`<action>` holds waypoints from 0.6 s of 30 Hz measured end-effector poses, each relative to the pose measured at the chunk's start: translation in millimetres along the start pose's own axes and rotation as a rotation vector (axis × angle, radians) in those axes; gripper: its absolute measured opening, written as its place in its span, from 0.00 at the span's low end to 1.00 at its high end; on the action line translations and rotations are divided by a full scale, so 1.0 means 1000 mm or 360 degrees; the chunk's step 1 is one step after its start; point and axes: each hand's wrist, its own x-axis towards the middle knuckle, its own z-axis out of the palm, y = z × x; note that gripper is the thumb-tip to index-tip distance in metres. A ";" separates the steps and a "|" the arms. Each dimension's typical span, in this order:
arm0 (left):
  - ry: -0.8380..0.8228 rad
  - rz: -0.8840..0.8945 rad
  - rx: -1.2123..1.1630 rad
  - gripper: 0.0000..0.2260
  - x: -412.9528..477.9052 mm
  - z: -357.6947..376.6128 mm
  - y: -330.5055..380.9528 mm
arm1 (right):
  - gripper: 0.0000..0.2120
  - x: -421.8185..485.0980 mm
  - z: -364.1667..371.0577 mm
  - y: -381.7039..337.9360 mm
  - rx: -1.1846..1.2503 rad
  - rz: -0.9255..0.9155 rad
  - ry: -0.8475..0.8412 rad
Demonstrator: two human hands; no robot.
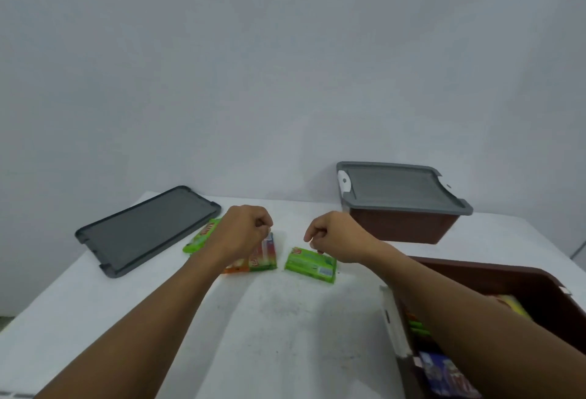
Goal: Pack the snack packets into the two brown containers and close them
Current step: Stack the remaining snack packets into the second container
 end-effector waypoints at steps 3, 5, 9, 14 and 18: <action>0.0006 -0.0076 0.0167 0.07 0.010 -0.015 -0.031 | 0.09 0.020 0.019 -0.010 -0.0031 0.0036 -0.0020; -0.0005 -0.0173 0.0294 0.06 0.017 -0.023 -0.050 | 0.08 0.032 0.031 -0.014 -0.0065 0.0076 -0.0046; -0.0046 -0.0403 0.0448 0.06 0.026 -0.033 -0.082 | 0.12 0.051 0.057 -0.011 -0.0321 0.0121 -0.0154; -0.0277 -0.0516 0.0553 0.10 0.031 -0.037 -0.101 | 0.18 0.061 0.071 -0.007 -0.0746 0.0214 -0.0353; -0.0362 -0.0592 0.0445 0.13 0.035 -0.036 -0.114 | 0.24 0.063 0.075 -0.003 -0.0799 0.0295 -0.0387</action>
